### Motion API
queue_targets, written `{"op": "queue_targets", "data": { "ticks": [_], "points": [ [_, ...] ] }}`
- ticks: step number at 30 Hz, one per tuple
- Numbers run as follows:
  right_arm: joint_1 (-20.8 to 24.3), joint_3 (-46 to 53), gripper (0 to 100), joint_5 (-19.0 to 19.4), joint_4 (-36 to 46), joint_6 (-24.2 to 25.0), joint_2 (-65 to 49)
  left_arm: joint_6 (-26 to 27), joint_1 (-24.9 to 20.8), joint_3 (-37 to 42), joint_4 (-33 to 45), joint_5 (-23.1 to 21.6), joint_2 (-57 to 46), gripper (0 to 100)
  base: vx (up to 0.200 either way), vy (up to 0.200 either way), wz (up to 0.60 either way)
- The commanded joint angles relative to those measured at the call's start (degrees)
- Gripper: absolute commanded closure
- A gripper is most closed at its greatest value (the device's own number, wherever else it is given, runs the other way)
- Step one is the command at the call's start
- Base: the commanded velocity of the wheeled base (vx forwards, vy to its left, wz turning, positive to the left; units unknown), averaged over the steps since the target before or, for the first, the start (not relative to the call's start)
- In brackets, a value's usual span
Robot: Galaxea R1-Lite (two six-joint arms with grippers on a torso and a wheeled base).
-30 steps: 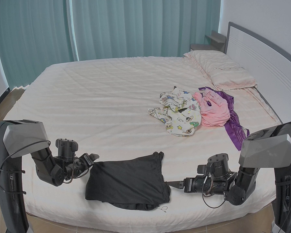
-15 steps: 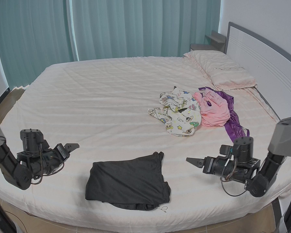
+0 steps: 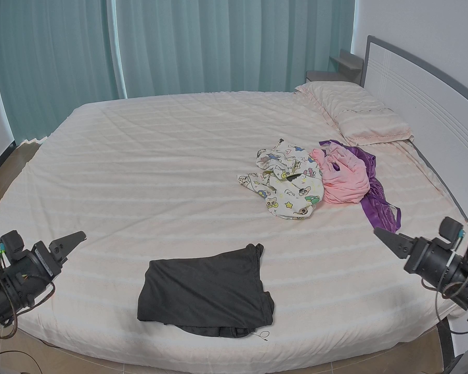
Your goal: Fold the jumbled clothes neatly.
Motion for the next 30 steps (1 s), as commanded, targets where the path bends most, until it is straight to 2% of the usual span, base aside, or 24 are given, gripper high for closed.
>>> {"op": "queue_targets", "data": {
  "ticks": [1, 4, 7, 11, 14, 17, 21, 25, 26, 28, 29, 30],
  "points": [
    [-1.05, 6.63, 0, -4.98, 22.34, -5.9, -39.72, 2.65, 0.21, 1.59, 22.91, -0.17, -34.99, 0, 0.0, 0.0, 0.0],
    [-2.2, 5.49, 0, -5.42, 39.22, -11.26, -53.87, 5.73, 0.3, 0.44, 32.05, 0.1, -42.9, 0, 0.0, 0.0, 0.0],
    [-4.57, 6.54, 0, -5.51, 46.95, -12.31, -62.3, 9.33, 0.3, 1.5, 34.51, 0.01, -48.97, 0, 0.0, 0.0, 0.0],
    [-9.84, 6.63, 0, -5.77, 54.95, -12.67, -70.83, 15.05, 0.3, 2.2, 41.02, 0.18, -55.12, 0, 0.0, 0.0, 0.0],
    [-13.09, 6.63, 0, -5.15, 58.47, -14.77, -75.84, 16.36, 0.3, 2.55, 44.71, 0.1, -59.43, 0, 0.0, 0.0, 0.0],
    [-14.15, 6.63, 0, -5.42, 61.37, -17.41, -76.89, 18.47, 0.3, 3.17, 47.43, 0.1, -63.91, 0, 0.0, 0.0, 0.0],
    [-14.68, 6.63, 0, -5.42, 61.98, -18.29, -76.81, 21.29, 0.3, 3.78, 49.63, 0.62, -68.65, 0, 0.0, 0.0, 0.0],
    [-14.85, 6.63, 0, -5.95, 61.9, -21.63, -76.81, 25.68, 0.21, 4.49, 49.37, 7.74, -69.44, 0, 0.0, 0.0, 0.0],
    [-14.94, 6.63, 0, -5.95, 61.98, -21.98, -76.81, 26.21, 0.3, 4.49, 49.28, 8.27, -69.44, 0, 0.0, 0.0, 0.0],
    [-17.14, 6.63, 0, -5.77, 61.98, -25.23, -77.42, 31.13, 0.3, 5.63, 48.66, 11.08, -69.53, 0, 0.0, 0.0, 0.0],
    [-17.14, 6.63, 0, -5.77, 61.98, -25.23, -77.42, 31.13, 0.3, 5.63, 48.66, 11.08, -69.53, 0, 0.0, 0.0, 0.0],
    [-21.8, 6.63, 0, -2.61, 62.07, -30.16, -82.17, 34.91, 0.3, 7.47, 46.12, 14.25, -69.53, 0, 0.0, 0.0, 0.0]
  ]
}}
